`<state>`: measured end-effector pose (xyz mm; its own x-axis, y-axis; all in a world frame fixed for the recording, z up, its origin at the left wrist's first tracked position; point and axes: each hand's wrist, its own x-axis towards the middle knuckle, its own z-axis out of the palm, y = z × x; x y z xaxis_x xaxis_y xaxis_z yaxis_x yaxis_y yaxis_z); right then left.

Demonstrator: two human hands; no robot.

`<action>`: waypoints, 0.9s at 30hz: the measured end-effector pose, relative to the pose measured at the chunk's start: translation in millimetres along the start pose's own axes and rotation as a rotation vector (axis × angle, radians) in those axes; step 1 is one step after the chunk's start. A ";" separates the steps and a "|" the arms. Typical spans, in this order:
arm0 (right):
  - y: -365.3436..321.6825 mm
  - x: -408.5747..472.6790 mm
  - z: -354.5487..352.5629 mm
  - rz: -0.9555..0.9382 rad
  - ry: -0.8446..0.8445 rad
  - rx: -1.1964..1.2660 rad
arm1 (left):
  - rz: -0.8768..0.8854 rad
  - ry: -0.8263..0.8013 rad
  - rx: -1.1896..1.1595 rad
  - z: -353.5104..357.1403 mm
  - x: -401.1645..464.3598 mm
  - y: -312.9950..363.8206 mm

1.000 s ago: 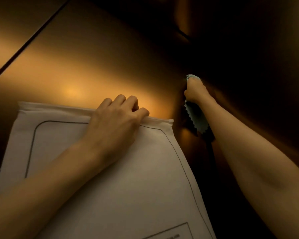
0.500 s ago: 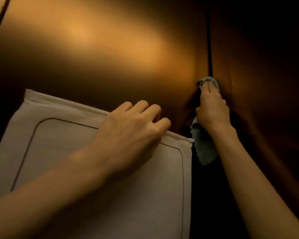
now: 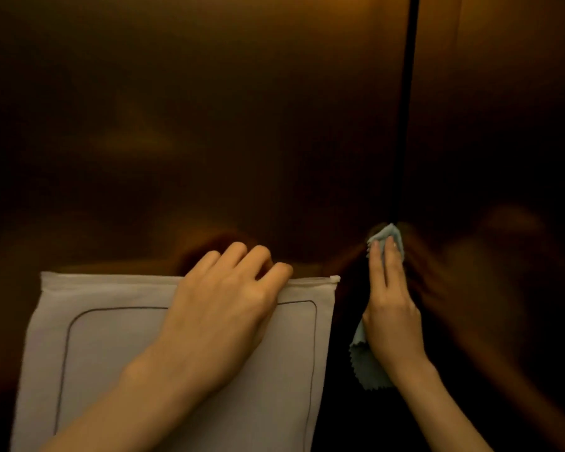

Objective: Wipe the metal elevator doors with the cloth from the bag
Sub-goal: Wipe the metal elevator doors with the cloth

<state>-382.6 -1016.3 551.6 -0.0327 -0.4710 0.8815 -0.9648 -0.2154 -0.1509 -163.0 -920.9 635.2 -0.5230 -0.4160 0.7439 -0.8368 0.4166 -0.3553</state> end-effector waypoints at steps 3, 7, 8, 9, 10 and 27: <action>8.9 -56.1 13.8 -0.004 -0.156 0.002 | -0.034 -0.067 -0.052 7.4 -28.6 10.0; 14.5 -109.8 26.4 -0.001 -0.293 0.033 | -0.102 -0.077 -0.117 12.2 -64.6 20.1; 13.1 -112.3 27.0 0.002 -0.308 0.044 | -0.124 -0.076 -0.122 13.1 -69.9 20.5; 10.7 -108.3 25.9 0.004 -0.306 0.051 | -0.146 -0.081 -0.126 13.6 -73.8 20.8; 7.9 -100.5 23.8 0.007 -0.293 0.050 | -0.166 -0.094 -0.128 14.2 -76.5 21.1; 23.1 -183.7 36.8 0.071 -0.658 0.049 | -0.212 -0.158 -0.198 22.4 -79.2 30.2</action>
<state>-389.3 -966.3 369.7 0.0854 -0.9065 0.4135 -0.9526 -0.1959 -0.2327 -150.4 -893.4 553.0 -0.3718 -0.6244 0.6869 -0.8902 0.4496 -0.0732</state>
